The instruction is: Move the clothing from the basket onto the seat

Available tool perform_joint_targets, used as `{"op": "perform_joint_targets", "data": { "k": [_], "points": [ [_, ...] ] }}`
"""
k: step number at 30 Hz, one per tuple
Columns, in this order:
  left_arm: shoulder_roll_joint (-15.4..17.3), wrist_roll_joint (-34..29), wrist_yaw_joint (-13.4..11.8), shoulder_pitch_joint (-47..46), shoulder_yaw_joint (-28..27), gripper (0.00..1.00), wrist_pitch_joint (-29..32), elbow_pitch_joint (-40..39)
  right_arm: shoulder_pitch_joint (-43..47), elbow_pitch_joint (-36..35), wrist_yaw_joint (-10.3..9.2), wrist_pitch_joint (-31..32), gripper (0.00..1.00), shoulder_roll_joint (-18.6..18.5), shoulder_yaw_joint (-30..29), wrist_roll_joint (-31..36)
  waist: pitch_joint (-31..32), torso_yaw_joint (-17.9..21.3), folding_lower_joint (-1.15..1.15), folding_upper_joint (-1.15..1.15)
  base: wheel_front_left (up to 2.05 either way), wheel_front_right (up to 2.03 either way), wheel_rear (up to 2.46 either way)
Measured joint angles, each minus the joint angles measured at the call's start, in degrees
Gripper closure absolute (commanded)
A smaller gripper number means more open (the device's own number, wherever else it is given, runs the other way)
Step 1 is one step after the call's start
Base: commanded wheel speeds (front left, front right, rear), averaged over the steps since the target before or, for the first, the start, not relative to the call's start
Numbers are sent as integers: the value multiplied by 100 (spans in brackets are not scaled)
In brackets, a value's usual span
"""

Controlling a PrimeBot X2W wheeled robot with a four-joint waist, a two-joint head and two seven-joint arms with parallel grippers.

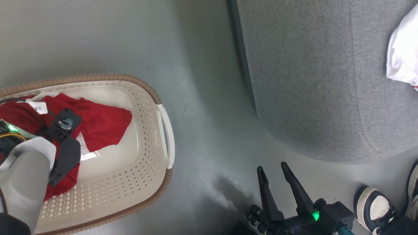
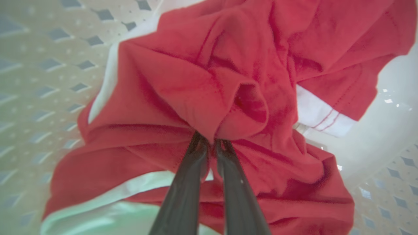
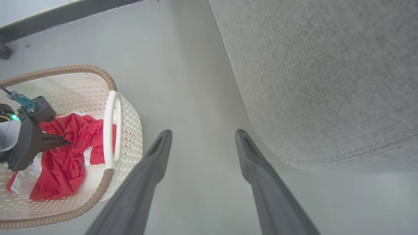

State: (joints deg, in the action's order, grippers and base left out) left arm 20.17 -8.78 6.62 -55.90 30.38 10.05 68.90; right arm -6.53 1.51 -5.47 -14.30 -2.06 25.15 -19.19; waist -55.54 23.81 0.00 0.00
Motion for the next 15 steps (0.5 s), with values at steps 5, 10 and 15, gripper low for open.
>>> {"op": "perform_joint_targets", "data": {
  "k": [5,10,15],
  "points": [
    [1,115,0,148,-19,100,-283,65,-274,90,44,0,0,-2,21,-53,168,70,0,0,0,0,0],
    [-42,155,1,384,-14,100,-544,102,-564,261,77,1,0,-2,21,-208,398,155,0,0,0,0,0],
    [-372,225,2,634,-21,100,-761,134,-723,449,93,0,0,-7,-131,-246,717,200,-1,0,0,0,0]
  ]
}}
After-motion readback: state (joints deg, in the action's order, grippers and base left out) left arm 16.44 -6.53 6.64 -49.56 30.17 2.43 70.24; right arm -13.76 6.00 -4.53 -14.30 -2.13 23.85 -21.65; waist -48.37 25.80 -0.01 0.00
